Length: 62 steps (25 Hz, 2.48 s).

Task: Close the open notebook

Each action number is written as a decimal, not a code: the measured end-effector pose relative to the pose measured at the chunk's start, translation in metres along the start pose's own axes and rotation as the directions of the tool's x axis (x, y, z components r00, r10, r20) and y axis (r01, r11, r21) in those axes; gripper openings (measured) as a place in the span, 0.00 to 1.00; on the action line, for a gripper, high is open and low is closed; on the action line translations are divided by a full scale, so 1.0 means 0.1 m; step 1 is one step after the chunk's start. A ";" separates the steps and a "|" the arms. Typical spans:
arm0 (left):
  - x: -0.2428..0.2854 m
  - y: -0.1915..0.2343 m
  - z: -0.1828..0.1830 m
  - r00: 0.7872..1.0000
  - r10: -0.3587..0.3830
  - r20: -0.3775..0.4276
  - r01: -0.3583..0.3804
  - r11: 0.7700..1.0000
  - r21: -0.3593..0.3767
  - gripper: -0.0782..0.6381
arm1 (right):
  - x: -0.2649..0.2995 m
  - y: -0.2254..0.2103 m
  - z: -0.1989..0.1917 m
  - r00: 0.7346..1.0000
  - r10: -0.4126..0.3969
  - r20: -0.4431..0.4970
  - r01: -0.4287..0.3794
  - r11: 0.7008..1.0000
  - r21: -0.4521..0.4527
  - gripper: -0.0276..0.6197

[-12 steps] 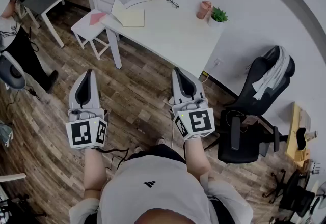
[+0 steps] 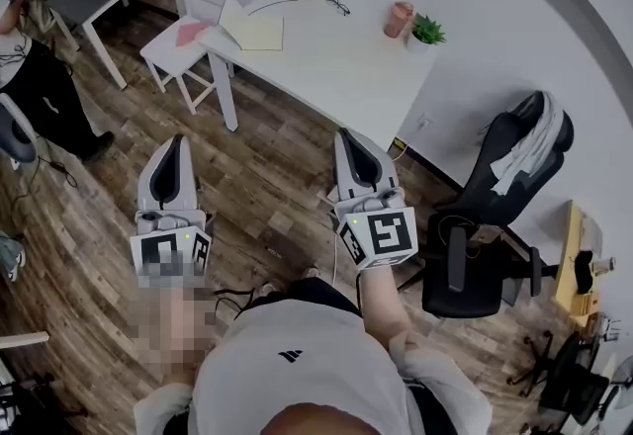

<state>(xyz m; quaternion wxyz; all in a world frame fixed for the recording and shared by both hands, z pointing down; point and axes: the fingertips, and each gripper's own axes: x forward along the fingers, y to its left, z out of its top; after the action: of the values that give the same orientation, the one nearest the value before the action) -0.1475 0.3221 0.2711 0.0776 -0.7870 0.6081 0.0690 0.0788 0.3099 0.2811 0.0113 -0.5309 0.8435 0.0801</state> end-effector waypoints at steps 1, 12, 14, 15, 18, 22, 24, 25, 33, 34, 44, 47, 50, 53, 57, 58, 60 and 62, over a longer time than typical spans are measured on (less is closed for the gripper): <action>-0.01 0.01 0.00 1.000 -0.001 0.000 0.001 1.000 0.002 0.12 | 0.00 0.01 0.00 1.000 -0.003 0.001 0.003 1.000 -0.001 0.04; 0.12 0.15 -0.11 1.000 0.007 0.011 -0.007 1.000 0.000 0.12 | 0.17 -0.06 -0.14 1.000 -0.021 0.000 0.021 0.998 0.052 0.04; 0.25 0.17 -0.15 1.000 0.014 0.009 -0.014 1.000 -0.004 0.12 | 0.30 -0.15 -0.15 1.000 -0.016 0.008 0.015 0.998 0.056 0.04; 0.32 0.19 -0.17 1.000 0.019 0.011 -0.019 1.000 -0.005 0.12 | 0.38 -0.20 -0.16 1.000 -0.012 0.014 0.011 0.998 0.058 0.04; 0.58 0.27 -0.23 0.999 0.039 0.020 -0.039 0.999 -0.003 0.12 | 0.69 -0.35 -0.18 0.999 0.004 0.035 -0.006 0.998 0.060 0.04; 0.99 0.40 -0.27 0.997 0.072 0.026 -0.072 0.997 0.005 0.12 | 1.16 -0.52 -0.20 0.998 0.041 0.048 -0.044 0.997 0.057 0.04; 1.22 0.43 -0.27 0.996 0.090 0.030 -0.090 0.996 0.007 0.12 | 1.40 -0.64 -0.21 0.997 0.063 0.051 -0.066 0.996 0.058 0.04; 1.34 0.44 -0.28 0.995 0.097 0.031 -0.097 0.995 0.009 0.12 | 1.52 -0.71 -0.22 0.996 0.073 0.053 -0.076 0.995 0.061 0.04; 2.17 0.46 -0.39 0.991 0.127 0.033 -0.128 0.992 0.019 0.12 | 2.29 -1.18 -0.26 0.989 0.130 0.067 -0.134 0.990 0.053 0.04; 2.26 0.46 -0.40 0.991 0.131 0.035 -0.132 0.991 0.021 0.12 | 2.36 -1.24 -0.28 0.988 0.136 0.067 -0.139 0.989 0.051 0.04; 2.80 0.48 -0.61 0.988 0.157 0.011 -0.157 0.987 0.020 0.12 | 2.89 -1.55 -0.51 0.983 0.177 0.047 -0.180 0.982 0.065 0.04; 2.90 0.54 -0.66 0.987 0.160 0.007 -0.161 0.987 0.024 0.12 | 3.03 -1.56 -0.58 0.983 0.180 0.039 -0.183 0.980 0.075 0.04; 3.02 0.65 -0.73 0.987 0.162 0.001 -0.162 0.987 0.022 0.12 | 3.19 -1.54 -0.63 0.982 0.184 0.032 -0.186 0.980 0.071 0.04; 3.21 0.78 -0.79 0.988 0.155 0.003 -0.155 0.988 0.013 0.12 | 3.40 -1.57 -0.66 0.984 0.172 0.033 -0.174 0.983 0.064 0.04; 3.55 0.96 -0.85 0.993 0.121 0.009 -0.122 0.993 0.010 0.12 | 3.73 -1.65 -0.70 0.989 0.143 0.033 -0.145 0.987 0.072 0.04; 3.64 1.01 -0.87 0.993 0.115 0.010 -0.115 0.993 0.009 0.12 | 3.83 -1.66 -0.72 0.990 0.137 0.032 -0.139 0.987 0.074 0.04; 3.82 1.14 -0.92 0.995 0.102 0.010 -0.102 0.995 0.003 0.12 | 4.02 -1.67 -0.76 0.992 0.125 0.028 -0.127 0.989 0.075 0.04; 3.99 1.28 -0.97 0.996 0.088 0.007 -0.088 0.996 -0.002 0.12 | 4.22 -1.65 -0.77 0.993 0.114 0.023 -0.116 0.991 0.073 0.04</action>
<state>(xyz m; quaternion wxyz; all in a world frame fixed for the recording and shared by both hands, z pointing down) -0.1698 -0.1073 0.2796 0.0759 -0.7594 0.6418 0.0759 0.0484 -0.1482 0.2933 0.0345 -0.4799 0.8750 0.0542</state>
